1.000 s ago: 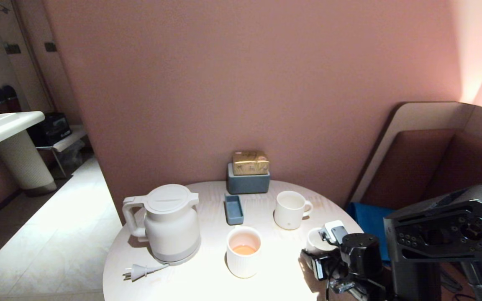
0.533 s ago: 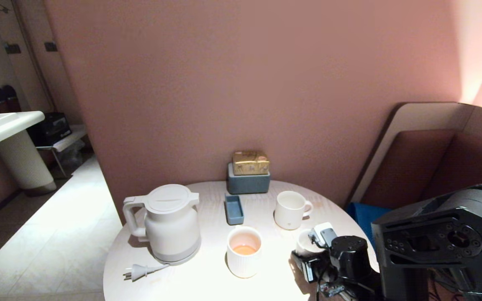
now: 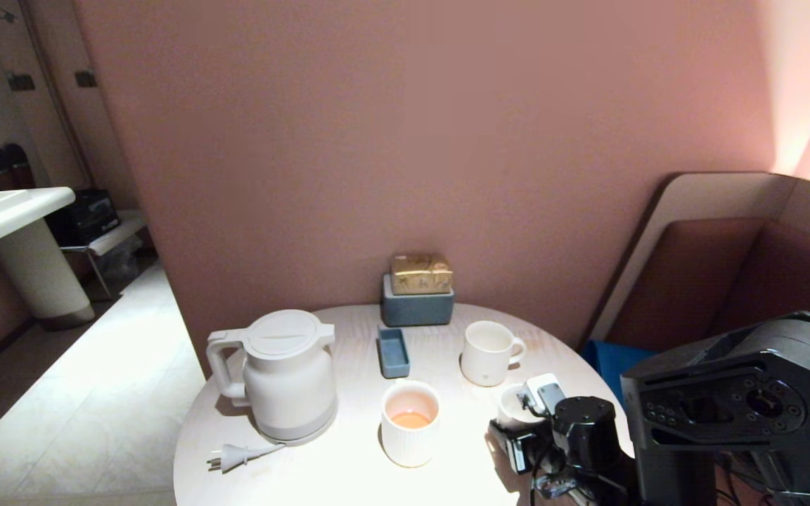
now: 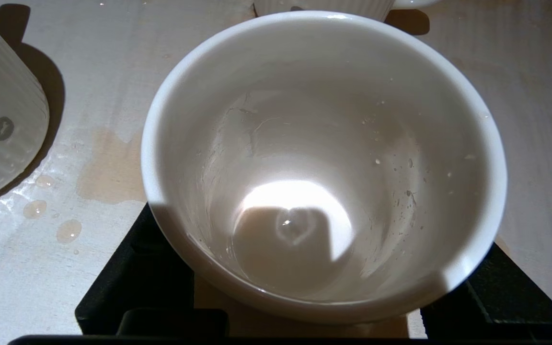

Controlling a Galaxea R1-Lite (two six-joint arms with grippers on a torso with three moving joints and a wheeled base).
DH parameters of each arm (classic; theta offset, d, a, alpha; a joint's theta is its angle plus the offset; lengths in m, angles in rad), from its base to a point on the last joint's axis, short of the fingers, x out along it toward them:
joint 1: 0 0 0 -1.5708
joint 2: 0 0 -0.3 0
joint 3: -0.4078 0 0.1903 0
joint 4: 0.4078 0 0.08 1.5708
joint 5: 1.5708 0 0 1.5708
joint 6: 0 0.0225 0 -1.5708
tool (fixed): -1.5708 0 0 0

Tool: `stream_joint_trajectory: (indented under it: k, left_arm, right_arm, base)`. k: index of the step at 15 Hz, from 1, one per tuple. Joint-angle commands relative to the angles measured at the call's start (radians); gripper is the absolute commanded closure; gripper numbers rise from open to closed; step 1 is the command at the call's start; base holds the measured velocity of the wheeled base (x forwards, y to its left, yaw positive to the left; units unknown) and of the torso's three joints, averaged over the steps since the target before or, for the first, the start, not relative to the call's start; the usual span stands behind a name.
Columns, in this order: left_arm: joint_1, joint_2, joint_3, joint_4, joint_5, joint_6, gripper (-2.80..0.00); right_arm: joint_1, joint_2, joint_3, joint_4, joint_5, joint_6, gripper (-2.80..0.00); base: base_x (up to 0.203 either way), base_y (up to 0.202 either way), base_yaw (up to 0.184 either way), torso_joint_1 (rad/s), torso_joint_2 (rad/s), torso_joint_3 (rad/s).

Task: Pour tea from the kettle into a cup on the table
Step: Put the cup down on the table

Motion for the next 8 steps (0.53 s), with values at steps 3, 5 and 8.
stream_joint_trajectory:
  k: [3,5,8]
  left_arm:
    - [0.0,0.0,0.0,0.0,0.0,0.0,0.0]
    - [0.0,0.0,0.0,0.0,0.0,-0.001,0.0]
    - [0.0,0.0,0.0,0.0,0.0,0.0,0.0]
  right_arm:
    - [0.001,0.007,0.004,-0.041,0.0,0.001,0.0]
    - [0.001,0.004,0.002,-0.041,0.0,0.001,0.0]
    - [0.001,0.004,0.002,-0.042,0.0,0.003,0.0]
  base:
    - [0.0,0.0,0.0,0.0,0.0,0.0]
    - [0.0,0.0,0.0,0.0,0.0,0.0]
    - [0.0,0.0,0.0,0.0,0.0,0.0]
